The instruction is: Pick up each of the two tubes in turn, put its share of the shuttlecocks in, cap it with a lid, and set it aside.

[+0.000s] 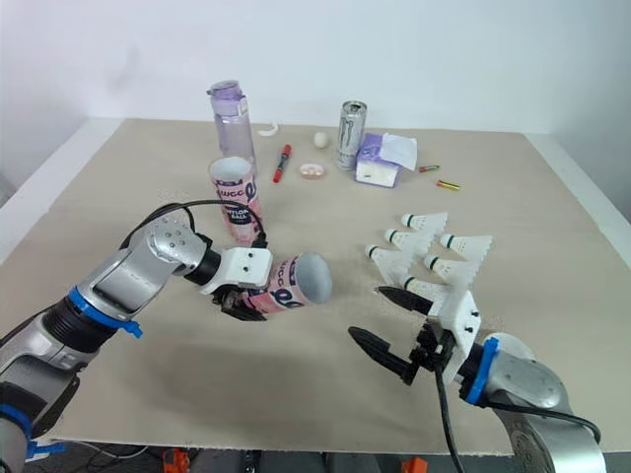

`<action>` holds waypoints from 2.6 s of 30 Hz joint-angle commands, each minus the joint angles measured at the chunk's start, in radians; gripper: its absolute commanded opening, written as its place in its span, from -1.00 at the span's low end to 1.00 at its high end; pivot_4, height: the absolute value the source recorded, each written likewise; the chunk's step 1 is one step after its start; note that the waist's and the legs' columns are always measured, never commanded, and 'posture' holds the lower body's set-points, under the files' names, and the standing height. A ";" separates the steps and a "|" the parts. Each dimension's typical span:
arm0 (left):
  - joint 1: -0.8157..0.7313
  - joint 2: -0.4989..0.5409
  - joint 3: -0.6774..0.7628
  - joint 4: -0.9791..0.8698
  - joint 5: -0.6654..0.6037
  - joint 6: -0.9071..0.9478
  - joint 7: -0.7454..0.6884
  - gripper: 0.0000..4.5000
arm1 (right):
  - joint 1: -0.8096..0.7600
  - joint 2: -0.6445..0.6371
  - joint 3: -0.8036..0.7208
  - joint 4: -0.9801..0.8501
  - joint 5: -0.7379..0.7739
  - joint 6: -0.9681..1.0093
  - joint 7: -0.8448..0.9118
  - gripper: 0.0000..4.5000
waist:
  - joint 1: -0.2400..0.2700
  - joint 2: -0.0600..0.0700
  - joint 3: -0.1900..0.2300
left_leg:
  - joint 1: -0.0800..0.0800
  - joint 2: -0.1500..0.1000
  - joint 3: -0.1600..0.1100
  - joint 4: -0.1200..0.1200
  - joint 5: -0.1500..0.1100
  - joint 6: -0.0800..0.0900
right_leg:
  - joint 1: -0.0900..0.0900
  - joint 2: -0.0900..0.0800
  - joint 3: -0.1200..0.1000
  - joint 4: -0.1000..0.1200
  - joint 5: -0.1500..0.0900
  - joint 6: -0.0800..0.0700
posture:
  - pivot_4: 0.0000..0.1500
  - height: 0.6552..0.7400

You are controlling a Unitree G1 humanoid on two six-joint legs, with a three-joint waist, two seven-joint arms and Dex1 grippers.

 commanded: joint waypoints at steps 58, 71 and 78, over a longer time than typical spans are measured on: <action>0.005 -0.083 0.014 0.030 0.030 0.064 0.069 0.36 | -0.125 0.049 -0.129 0.068 0.125 0.481 -0.511 -0.98 | -0.001 0.007 -0.004 | -0.002 -0.015 -0.008 -0.001 0.002 0.004 | 0.007 -0.010 0.004 -0.004 -0.006 0.010 | 1.00 1.00; -0.003 -0.093 0.011 0.073 0.034 0.028 0.060 0.36 | -0.245 -0.422 -0.301 -0.208 0.249 0.562 -0.267 -0.98 | -0.001 0.008 -0.003 | -0.002 -0.016 -0.008 -0.002 0.003 0.005 | 0.008 -0.013 0.003 -0.004 -0.006 0.011 | 1.00 1.00; -0.006 -0.105 0.011 0.081 0.034 0.028 0.064 0.36 | -0.406 -0.511 -0.003 -0.278 0.051 0.354 -0.145 -0.98 | 0.000 0.007 -0.002 | -0.003 -0.016 -0.008 -0.003 0.003 0.005 | 0.008 -0.015 0.001 -0.006 -0.007 0.011 | 1.00 1.00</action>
